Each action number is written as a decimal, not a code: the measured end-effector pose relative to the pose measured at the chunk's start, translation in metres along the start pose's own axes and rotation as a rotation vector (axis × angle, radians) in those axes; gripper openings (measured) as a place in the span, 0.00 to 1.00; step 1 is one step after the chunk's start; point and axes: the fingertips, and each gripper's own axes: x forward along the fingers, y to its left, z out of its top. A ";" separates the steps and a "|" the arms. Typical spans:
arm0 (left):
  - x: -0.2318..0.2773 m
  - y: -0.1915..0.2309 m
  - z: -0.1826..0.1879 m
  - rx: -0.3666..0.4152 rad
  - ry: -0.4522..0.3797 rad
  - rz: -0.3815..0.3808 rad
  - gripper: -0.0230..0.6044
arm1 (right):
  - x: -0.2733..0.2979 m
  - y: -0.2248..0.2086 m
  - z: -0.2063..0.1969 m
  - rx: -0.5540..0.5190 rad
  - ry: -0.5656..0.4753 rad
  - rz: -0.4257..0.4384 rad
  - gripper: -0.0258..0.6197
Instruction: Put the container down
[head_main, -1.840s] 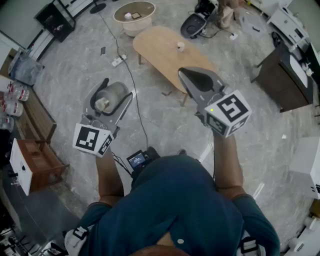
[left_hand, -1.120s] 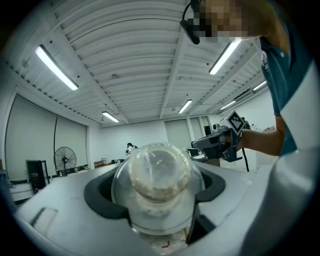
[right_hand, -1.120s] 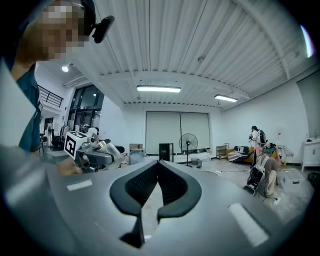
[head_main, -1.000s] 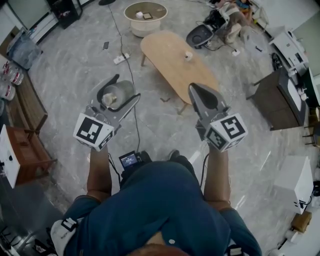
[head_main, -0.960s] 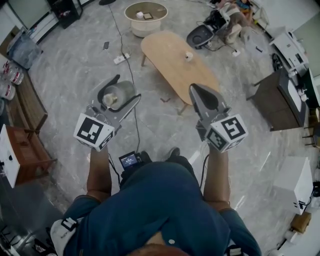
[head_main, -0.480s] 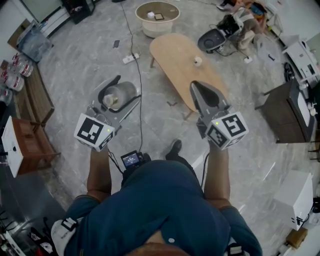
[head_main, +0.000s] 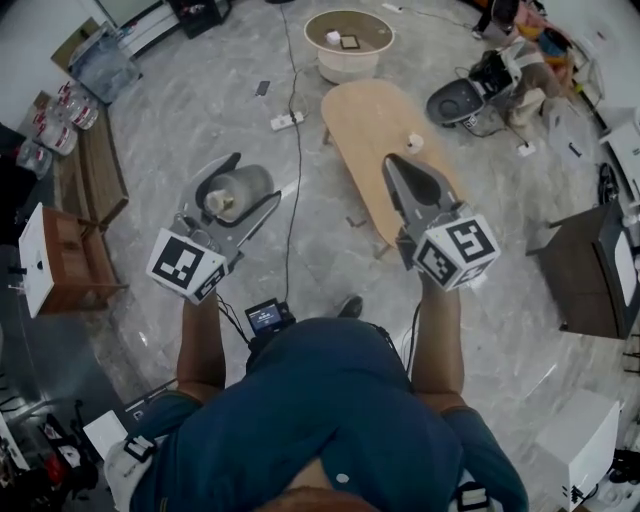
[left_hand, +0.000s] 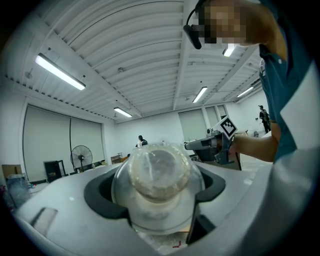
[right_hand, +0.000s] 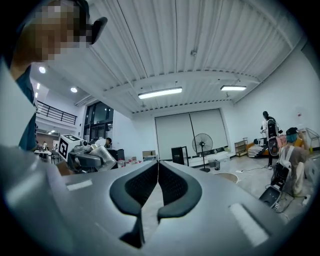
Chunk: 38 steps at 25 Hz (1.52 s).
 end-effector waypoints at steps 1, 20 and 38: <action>0.005 -0.001 0.000 0.002 0.003 0.013 0.58 | 0.001 -0.006 0.000 0.002 -0.001 0.012 0.06; 0.096 -0.028 0.004 0.017 0.034 -0.067 0.58 | -0.055 -0.093 -0.010 0.072 -0.031 -0.104 0.06; 0.200 0.050 -0.004 0.001 -0.057 -0.331 0.58 | -0.008 -0.147 0.011 0.029 -0.017 -0.377 0.06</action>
